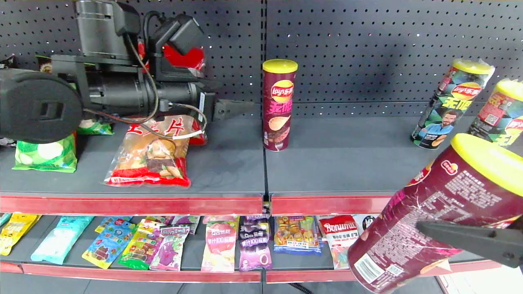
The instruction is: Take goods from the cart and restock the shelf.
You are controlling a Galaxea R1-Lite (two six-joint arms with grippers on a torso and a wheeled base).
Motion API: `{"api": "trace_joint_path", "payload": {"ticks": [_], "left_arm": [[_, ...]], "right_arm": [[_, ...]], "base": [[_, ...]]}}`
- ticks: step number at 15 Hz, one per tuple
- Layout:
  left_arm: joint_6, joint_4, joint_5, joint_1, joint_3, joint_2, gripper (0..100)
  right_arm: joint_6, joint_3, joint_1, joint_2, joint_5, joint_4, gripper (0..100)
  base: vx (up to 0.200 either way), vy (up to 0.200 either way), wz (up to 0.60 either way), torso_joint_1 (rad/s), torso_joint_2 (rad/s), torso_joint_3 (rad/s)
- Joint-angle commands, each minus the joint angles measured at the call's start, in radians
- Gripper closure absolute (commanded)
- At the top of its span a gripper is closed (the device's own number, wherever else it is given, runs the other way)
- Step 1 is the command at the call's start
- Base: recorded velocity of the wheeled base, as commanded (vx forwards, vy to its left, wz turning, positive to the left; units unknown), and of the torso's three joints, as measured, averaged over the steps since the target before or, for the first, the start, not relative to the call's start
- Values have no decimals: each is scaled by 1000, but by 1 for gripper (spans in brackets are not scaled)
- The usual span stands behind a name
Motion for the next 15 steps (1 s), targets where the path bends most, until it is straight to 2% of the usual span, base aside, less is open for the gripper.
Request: {"api": "trace_joint_path", "payload": {"ticks": [1,5,9,10,12,15], "left_arm": [[-2,-15,0,-31,-89,116,0],[-2,-15,0,-60,-173,181,0],[-2,-15,9,-52,-220,224,0],[-5,-14,15,-54,-269,250,0],[-7,-11,15,-54,-308,279,0],[-8,-11,14,-59,-316,296,0]], "right_arm": [[0,3,-1,-6,0,1,100],[20,7,-7,-22,-1,1,100],[20,13,-7,-26,-1,2,100],[20,13,-13,-26,-1,2,100],[20,12,-12,-26,-1,2,100],[20,13,-13,-26,-1,2,100]], "base": [[0,0,0,0,0,0],[0,0,0,0,0,0],[0,0,0,0,0,0],[0,0,0,0,0,0],[0,0,0,0,0,0],[0,0,0,0,0,0]]}}
